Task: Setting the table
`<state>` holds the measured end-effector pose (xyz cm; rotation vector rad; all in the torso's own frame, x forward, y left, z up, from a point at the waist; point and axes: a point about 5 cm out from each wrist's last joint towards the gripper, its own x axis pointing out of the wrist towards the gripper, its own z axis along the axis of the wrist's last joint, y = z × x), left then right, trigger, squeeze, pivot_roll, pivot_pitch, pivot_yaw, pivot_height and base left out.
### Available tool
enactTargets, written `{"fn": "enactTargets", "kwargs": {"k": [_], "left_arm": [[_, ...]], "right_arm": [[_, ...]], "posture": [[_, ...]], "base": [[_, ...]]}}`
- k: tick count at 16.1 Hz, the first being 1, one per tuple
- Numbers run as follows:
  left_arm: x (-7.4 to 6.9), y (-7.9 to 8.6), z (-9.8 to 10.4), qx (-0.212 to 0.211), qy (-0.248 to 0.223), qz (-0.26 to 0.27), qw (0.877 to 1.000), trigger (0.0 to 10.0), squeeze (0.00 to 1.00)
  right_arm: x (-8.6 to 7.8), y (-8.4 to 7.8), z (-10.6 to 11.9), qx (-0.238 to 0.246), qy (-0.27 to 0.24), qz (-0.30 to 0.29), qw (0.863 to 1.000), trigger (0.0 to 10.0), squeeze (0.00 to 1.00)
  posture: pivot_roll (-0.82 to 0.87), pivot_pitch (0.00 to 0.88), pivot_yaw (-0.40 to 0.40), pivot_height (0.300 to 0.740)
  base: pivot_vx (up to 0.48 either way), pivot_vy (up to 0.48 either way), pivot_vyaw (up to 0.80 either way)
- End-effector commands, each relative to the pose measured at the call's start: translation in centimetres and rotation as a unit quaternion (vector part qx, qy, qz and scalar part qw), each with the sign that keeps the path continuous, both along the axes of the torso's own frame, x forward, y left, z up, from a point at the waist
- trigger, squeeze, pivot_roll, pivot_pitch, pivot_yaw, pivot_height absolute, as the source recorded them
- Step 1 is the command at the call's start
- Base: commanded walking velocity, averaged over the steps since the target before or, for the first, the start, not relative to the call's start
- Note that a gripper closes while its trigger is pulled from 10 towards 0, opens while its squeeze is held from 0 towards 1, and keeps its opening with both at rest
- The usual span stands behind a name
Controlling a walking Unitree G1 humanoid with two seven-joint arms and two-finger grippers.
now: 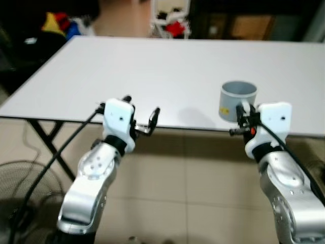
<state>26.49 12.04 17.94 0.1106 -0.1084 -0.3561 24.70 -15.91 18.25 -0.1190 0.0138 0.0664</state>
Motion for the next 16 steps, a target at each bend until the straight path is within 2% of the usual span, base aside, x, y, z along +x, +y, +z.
{"fn": "enactTargets", "kwargs": {"k": [1, 4, 15, 16], "left_arm": [[0.03, 1.27, 0.05, 0.010, 0.000, 0.024, 1.000, 10.0, 0.00], [-0.04, 1.43, 0.11, 0.011, -0.001, 0.027, 1.000, 10.0, 0.00], [-0.28, 0.73, 0.10, 0.017, 0.005, -0.005, 1.000, 10.0, 0.00], [-0.26, 0.64, 0.10, 0.017, 0.006, -0.008, 1.000, 10.0, 0.00]], "right_arm": [[0.30, 1.50, 0.57, 0.003, -0.017, 0.041, 0.999, 10.0, 0.00], [0.42, 1.71, 0.33, 0.009, -0.012, 0.049, 0.999, 10.0, 0.00], [0.24, 1.27, -0.05, 0.023, -0.011, 0.025, 0.999, 10.0, 0.00], [0.21, 1.29, -0.06, 0.025, -0.011, 0.025, 0.999, 10.0, 0.00]], "posture": [[0.01, 0.026, 0.003, 0.740], [0.02, 0.028, -0.003, 0.740], [0.02, 0.037, 0.018, 0.740], [0.02, 0.037, 0.021, 0.740]], "base": [[0.341, 0.000, 0.80], [0.346, 0.000, 0.80], [0.345, 0.000, 0.00], [0.349, 0.000, -0.80]]}}
